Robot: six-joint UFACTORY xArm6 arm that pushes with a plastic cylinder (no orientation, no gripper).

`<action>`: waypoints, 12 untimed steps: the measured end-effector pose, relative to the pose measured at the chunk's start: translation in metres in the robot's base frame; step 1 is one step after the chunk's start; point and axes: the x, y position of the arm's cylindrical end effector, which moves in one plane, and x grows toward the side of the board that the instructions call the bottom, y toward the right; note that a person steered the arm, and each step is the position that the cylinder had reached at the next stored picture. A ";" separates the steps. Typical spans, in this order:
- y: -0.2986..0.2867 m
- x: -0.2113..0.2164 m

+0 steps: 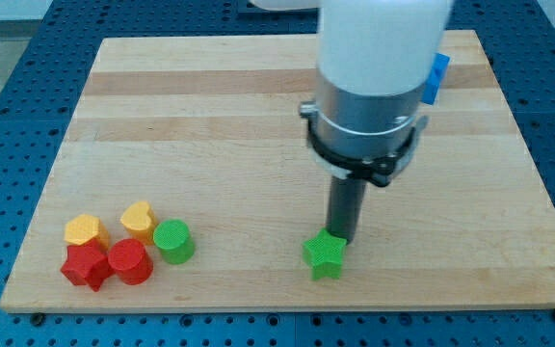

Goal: Push the green star towards the yellow heart

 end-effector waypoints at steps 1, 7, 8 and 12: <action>0.012 -0.006; -0.072 -0.025; -0.100 -0.025; -0.034 0.035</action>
